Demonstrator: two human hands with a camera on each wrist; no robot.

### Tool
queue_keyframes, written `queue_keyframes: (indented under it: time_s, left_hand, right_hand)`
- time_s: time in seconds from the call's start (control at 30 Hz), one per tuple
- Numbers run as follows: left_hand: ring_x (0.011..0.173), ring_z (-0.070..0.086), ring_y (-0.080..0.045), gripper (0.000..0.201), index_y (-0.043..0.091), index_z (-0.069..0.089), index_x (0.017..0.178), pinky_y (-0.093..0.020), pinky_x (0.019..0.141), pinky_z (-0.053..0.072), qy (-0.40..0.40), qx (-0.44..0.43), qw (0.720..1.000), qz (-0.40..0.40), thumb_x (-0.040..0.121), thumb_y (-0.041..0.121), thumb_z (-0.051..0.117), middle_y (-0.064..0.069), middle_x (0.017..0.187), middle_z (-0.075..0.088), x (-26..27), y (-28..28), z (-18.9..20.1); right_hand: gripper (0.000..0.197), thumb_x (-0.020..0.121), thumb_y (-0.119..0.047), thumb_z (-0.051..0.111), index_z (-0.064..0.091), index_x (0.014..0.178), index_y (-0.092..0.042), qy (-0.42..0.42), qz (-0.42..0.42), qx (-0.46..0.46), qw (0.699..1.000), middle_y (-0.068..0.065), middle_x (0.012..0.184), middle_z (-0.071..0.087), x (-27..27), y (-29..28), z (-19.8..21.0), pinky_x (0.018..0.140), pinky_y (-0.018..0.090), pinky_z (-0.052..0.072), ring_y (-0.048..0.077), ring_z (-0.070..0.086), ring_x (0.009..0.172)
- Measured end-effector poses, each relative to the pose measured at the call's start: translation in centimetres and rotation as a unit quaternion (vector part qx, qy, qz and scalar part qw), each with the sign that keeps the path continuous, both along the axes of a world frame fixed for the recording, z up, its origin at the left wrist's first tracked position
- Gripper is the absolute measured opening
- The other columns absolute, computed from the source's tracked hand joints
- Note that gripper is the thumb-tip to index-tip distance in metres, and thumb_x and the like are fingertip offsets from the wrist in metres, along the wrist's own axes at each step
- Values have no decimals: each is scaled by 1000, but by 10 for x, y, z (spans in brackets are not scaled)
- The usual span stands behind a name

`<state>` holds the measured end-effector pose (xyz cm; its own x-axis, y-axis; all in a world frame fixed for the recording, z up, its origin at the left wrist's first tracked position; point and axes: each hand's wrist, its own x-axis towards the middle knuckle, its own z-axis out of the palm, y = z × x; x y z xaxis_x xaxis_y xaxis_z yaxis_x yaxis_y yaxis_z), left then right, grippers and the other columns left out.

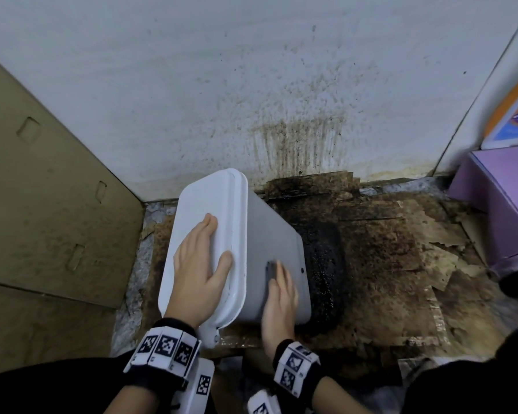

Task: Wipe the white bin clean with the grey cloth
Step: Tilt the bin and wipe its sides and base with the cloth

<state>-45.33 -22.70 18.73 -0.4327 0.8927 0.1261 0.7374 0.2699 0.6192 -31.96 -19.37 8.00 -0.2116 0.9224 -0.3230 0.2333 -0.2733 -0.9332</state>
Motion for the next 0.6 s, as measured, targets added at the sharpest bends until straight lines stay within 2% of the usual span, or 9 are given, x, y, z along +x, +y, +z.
queue_keyframes:
  time_s: [0.1, 0.17, 0.3, 0.37, 0.43, 0.5, 0.53, 0.6]
  left_hand:
    - [148, 21, -6, 69, 23, 29, 155, -34, 122, 16, -2, 4, 1000, 1, 93, 53, 36, 14, 161, 26, -2, -1, -1]
    - [148, 23, -7, 69, 22, 30, 155, -34, 122, 17, -3, 10, 1000, 3, 93, 52, 36, 12, 161, 27, -5, -2, -2]
    - [148, 23, -5, 69, 23, 30, 155, -31, 122, 16, -3, 10, 1000, 5, 93, 52, 37, 12, 161, 28, -7, -2, -3]
    - [148, 22, -5, 69, 24, 29, 155, -30, 121, 15, -8, 8, 1000, 6, 93, 52, 37, 13, 161, 27, -9, -4, -3]
    - [148, 21, -5, 68, 25, 28, 155, -31, 121, 15, -12, 6, 1000, 8, 93, 52, 37, 14, 162, 26, -11, -6, -3]
    - [148, 21, -3, 68, 27, 28, 155, -30, 121, 15, -16, 5, 1000, 11, 93, 52, 37, 16, 161, 26, -12, -8, -2]
    - [147, 20, -2, 68, 28, 28, 155, -29, 120, 15, -17, 4, 1000, 12, 93, 53, 37, 17, 161, 26, -12, -9, -1]
    - [147, 20, -1, 69, 28, 27, 155, -29, 120, 15, -21, 3, 1000, 12, 92, 53, 37, 18, 160, 25, -11, -9, -1]
  right_hand:
    - [55, 96, -44, 21, 29, 150, -45, 41, 26, 45, 998, -31, 154, 17, -13, -23, 37, 116, 22, 4, -10, 7, 140]
    - [53, 99, -44, 20, 27, 151, -44, 48, 48, 93, 993, -32, 157, 14, -16, -34, 49, 117, 21, 5, -11, 4, 144]
    - [53, 103, -43, 16, 23, 155, -37, 24, 97, 190, 977, -22, 162, 14, -4, -34, 36, 121, 24, 7, 7, 9, 152]
    - [53, 104, -38, 15, 20, 156, -31, 0, 139, 233, 963, -14, 164, 14, 8, -25, 14, 122, 25, 5, 10, 9, 152]
    - [53, 104, -39, 15, 19, 156, -31, -22, 149, 218, 964, -14, 164, 14, 19, -17, -15, 123, 26, 6, 8, 9, 152]
    - [52, 103, -43, 16, 22, 154, -35, -42, 113, 155, 981, -15, 164, 15, 30, -9, -44, 123, 26, 7, 3, 11, 151]
    - [53, 102, -42, 16, 26, 153, -33, -60, 91, 116, 987, -13, 163, 17, 36, -4, -59, 123, 26, 8, 5, 13, 151]
    - [53, 104, -33, 15, 30, 153, -18, -97, 70, 25, 992, -1, 163, 19, 48, 5, -84, 122, 26, 7, 15, 15, 151]
